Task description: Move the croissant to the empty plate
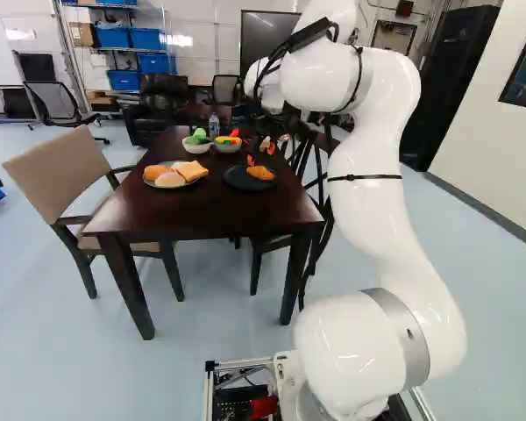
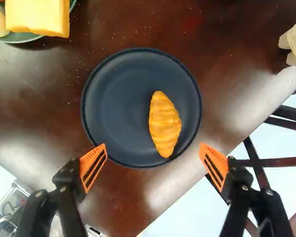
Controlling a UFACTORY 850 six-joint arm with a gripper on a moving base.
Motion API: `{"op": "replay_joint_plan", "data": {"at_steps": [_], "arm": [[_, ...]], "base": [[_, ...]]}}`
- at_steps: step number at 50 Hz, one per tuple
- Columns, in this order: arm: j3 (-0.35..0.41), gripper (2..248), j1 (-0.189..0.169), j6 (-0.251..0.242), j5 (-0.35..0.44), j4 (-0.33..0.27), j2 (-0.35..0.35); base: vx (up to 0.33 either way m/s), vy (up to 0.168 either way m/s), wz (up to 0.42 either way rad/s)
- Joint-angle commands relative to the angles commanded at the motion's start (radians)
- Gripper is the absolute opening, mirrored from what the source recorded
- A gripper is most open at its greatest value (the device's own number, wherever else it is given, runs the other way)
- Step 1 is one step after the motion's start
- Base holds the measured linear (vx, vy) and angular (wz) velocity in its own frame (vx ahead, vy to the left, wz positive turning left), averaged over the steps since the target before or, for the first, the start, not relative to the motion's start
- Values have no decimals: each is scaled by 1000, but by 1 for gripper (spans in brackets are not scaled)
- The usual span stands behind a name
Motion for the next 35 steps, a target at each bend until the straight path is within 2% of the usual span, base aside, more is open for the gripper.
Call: {"op": "replay_joint_plan", "data": {"at_steps": [35], "arm": [[8, 247, 0, 0, -116, 0, 82]], "base": [[0, 0, 0]]}}
